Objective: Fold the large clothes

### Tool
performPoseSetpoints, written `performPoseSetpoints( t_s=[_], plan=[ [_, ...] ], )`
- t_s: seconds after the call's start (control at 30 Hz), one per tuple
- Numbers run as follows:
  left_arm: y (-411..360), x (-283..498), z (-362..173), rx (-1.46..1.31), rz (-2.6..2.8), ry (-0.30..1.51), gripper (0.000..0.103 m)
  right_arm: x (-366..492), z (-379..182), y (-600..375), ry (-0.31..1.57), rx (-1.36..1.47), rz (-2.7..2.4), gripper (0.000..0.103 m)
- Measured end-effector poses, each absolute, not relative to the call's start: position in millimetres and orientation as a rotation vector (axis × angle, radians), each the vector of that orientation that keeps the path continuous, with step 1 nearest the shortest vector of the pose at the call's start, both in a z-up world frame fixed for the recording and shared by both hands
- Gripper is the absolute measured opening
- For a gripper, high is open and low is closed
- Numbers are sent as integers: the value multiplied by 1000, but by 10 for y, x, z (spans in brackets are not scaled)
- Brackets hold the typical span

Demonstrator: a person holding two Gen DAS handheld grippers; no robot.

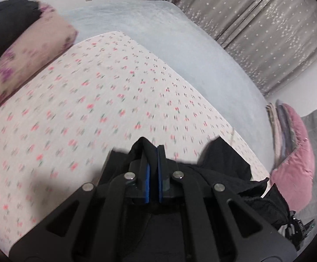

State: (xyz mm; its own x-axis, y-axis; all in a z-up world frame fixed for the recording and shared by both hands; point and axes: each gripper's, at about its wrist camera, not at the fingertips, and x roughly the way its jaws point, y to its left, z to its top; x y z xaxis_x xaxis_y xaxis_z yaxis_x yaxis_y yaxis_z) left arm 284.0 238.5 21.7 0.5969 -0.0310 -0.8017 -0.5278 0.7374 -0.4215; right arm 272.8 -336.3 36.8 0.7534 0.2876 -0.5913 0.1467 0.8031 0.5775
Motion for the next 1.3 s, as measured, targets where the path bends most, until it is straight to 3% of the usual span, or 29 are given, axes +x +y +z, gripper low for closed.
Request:
performPoseSetpoints(
  t_s=[0.23, 0.37, 0.47, 0.57, 0.63, 0.67, 0.73, 0.77, 0.83, 1.0, 1.07, 1.1, 1.13, 1.17, 1.3],
  plan=[
    [2392, 3724, -552, -709, 359, 1027, 8, 3598, -189, -3330, 770, 673, -33, 8],
    [2476, 3813, -989, -815, 355, 1104, 12, 3844, -770, -3445, 872, 705, -118, 11],
    [2595, 3796, -930, -869, 275, 1102, 18, 3922, -972, -3573, 939, 770, -107, 15],
    [2753, 3692, -648, -935, 159, 1027, 37, 3905, -789, -3665, 951, 790, -48, 18],
    [2873, 3566, -384, -903, 152, 930, 66, 3818, -503, -3696, 905, 728, -14, 29],
    [2941, 3512, -302, -893, 156, 895, 71, 3763, -386, -3706, 883, 684, -8, 35],
    [3060, 3354, -189, -882, 165, 830, 74, 3626, -168, -3740, 842, 606, -2, 81],
    [3077, 3317, -197, -862, 163, 831, 74, 3534, -92, -3769, 808, 573, -6, 88],
    [3011, 3311, -330, -770, 150, 902, 74, 3476, -98, -3745, 811, 490, 17, 89],
    [2749, 3501, -996, -672, 199, 1154, 74, 3748, -732, -3628, 1051, 426, 48, 89],
    [2639, 3576, -1036, -639, 211, 1147, 61, 3840, -926, -3582, 1106, 414, 33, 86],
    [2574, 3594, -1005, -593, 215, 1127, 21, 3896, -993, -3511, 1112, 388, 50, 66],
    [2485, 3649, -968, -551, 201, 1135, 6, 3919, -994, -3461, 1104, 371, 63, 24],
    [2453, 3663, -930, -537, 226, 1129, 6, 3931, -972, -3420, 1093, 361, 61, 9],
    [2480, 3650, -548, -537, 259, 959, 5, 3941, -523, -3277, 937, 260, 8, 6]
  ],
)
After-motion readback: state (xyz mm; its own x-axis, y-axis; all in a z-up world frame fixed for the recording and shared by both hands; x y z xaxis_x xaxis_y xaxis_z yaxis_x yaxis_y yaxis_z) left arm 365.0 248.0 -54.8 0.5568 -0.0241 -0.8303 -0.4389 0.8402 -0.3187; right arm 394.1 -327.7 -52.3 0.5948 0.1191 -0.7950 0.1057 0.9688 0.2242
